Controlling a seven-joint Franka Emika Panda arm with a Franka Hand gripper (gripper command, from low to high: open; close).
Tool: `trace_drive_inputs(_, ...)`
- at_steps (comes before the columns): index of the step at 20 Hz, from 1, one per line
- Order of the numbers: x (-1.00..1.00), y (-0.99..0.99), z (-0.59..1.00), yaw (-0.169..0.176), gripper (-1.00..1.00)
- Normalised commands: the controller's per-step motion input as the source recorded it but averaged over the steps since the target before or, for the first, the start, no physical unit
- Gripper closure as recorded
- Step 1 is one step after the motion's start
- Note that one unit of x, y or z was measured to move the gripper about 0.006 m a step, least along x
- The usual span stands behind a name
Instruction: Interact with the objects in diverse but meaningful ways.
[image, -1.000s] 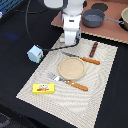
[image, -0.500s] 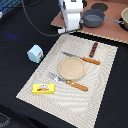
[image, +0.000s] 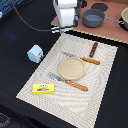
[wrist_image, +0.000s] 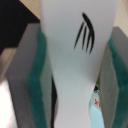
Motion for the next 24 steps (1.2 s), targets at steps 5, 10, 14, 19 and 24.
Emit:
trace_drive_inputs(5, -0.9, -0.01, -0.51, 0.064, 1.0)
trace_drive_inputs(10, -0.83, 0.04, -0.48, 0.054, 1.0)
trace_drive_inputs(14, -0.06, -0.11, -0.14, 0.001, 1.0)
trace_drive_inputs(19, 0.0, -0.06, -0.27, 0.0, 1.0)
trace_drive_inputs(24, 0.0, 0.0, -0.42, 0.006, 1.0)
